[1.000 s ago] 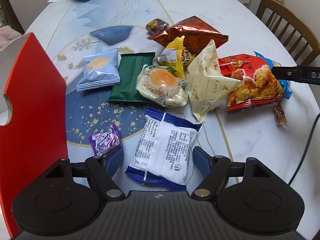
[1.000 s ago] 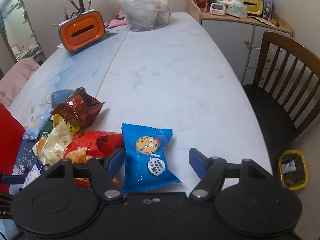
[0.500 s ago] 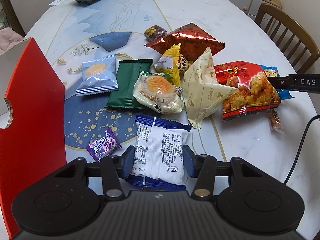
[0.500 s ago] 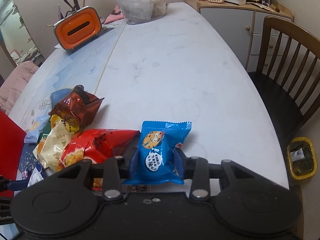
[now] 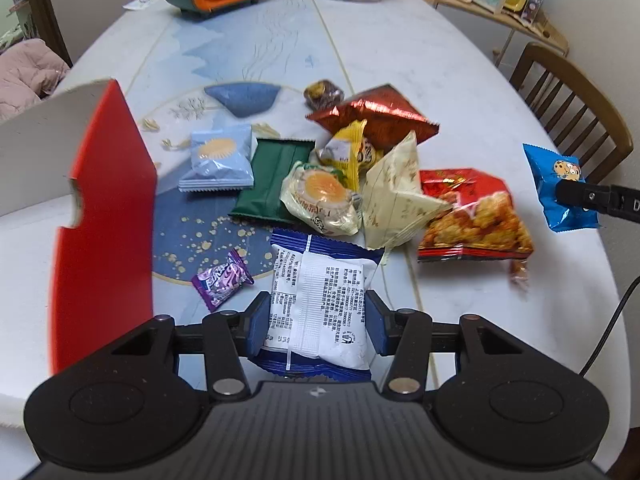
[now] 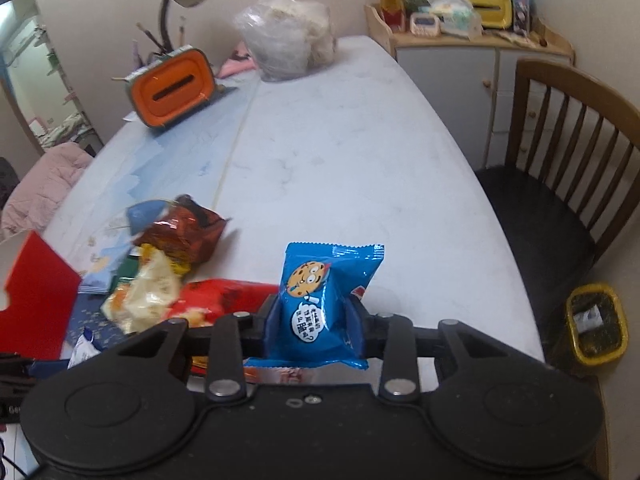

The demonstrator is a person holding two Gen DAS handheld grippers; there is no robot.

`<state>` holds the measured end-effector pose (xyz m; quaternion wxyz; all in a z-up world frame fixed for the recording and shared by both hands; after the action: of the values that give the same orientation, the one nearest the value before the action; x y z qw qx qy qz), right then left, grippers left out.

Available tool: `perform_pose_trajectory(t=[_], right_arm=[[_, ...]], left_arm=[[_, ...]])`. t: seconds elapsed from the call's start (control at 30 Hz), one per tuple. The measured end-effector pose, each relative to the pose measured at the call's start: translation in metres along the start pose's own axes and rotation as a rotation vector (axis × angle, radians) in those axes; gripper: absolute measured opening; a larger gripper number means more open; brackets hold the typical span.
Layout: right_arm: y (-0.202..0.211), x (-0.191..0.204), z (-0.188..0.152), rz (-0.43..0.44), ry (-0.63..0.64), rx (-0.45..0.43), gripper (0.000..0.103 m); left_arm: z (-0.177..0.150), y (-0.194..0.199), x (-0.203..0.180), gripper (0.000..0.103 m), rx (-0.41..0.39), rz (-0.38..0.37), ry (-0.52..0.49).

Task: Organize snacks
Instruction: 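Carry both packets into the box and lower them onto its floor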

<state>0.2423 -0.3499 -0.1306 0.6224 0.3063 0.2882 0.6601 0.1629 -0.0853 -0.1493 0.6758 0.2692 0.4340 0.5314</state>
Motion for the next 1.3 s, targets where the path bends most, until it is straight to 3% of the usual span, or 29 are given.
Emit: perform_pose_trajectory(t=[0.3, 0.57, 0.9, 1.3], right_arm=[[0.055, 0.02, 0.006, 0.094, 0.055, -0.053, 0.034], [0.094, 0.079, 0.009, 0.217, 0.149, -0.081, 0.034], [0.12, 0.181, 0.001, 0.374, 0.285, -0.105, 0.034], [0.123, 0.281, -0.018, 0.445, 0.398, -0.093, 0.034]], left_arm=[[0.0, 0.051, -0.003, 0.048, -0.065, 0.006, 0.027], [-0.001, 0.097, 0.017, 0.048, -0.115, 0.037, 0.07], [-0.012, 0.146, 0.071, 0.049, -0.187, 0.112, 0.135], [-0.025, 0.181, 0.152, 0.049, -0.207, 0.215, 0.209]])
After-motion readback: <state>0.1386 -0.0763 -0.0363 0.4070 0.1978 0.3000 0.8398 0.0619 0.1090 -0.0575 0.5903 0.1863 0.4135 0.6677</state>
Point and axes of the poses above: each gripper's, at about its wrist camera, not at the fingertips, and y roughly against the way its jaws point, x to its left, z to its top, the point moved 4 cm from there along -y, roughly the way its jaws point, and after that the axes turned 15 degrees about -z, right-handed, at the moved point
